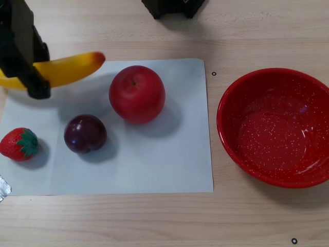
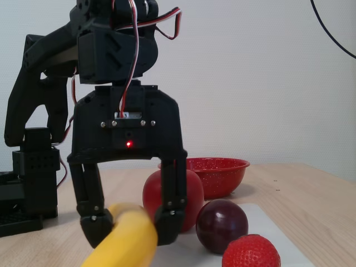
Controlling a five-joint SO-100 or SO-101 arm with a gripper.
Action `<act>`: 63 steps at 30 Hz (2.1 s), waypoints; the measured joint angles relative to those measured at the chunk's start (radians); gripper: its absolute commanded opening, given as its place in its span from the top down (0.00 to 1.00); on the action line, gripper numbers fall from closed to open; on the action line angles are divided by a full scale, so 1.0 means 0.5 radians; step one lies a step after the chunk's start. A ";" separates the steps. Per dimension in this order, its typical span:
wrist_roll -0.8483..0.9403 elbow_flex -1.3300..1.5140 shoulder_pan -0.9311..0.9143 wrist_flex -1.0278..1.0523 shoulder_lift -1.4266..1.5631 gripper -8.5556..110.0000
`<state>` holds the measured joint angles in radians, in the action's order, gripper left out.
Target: Grasp the banana and put it in the red bowl.
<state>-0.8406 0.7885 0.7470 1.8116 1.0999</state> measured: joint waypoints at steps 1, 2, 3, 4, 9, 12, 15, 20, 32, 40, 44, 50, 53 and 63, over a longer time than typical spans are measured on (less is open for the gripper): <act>-0.018 0.000 0.000 0.031 0.000 0.93; -0.028 -0.003 0.000 0.043 0.000 0.93; -0.055 -0.031 0.000 0.071 0.000 0.93; -0.074 -0.046 0.000 0.095 0.006 0.93; -0.086 -0.049 0.000 0.120 0.147 0.93; -0.107 0.006 0.000 0.123 0.331 0.93; -0.114 0.025 0.000 0.123 0.472 0.93; -0.104 0.086 -0.049 0.123 0.626 0.93; -0.071 0.261 -0.347 0.123 1.080 0.93; 0.049 0.325 -0.690 0.123 1.298 0.93; 0.169 0.325 -0.927 0.123 1.405 0.93; 0.368 0.325 -1.310 0.123 1.466 0.93; 0.488 0.325 -1.488 0.123 1.466 0.93; 0.939 0.316 -2.157 0.123 1.466 0.93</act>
<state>-0.3712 0.9465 -0.3313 1.8730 1.8331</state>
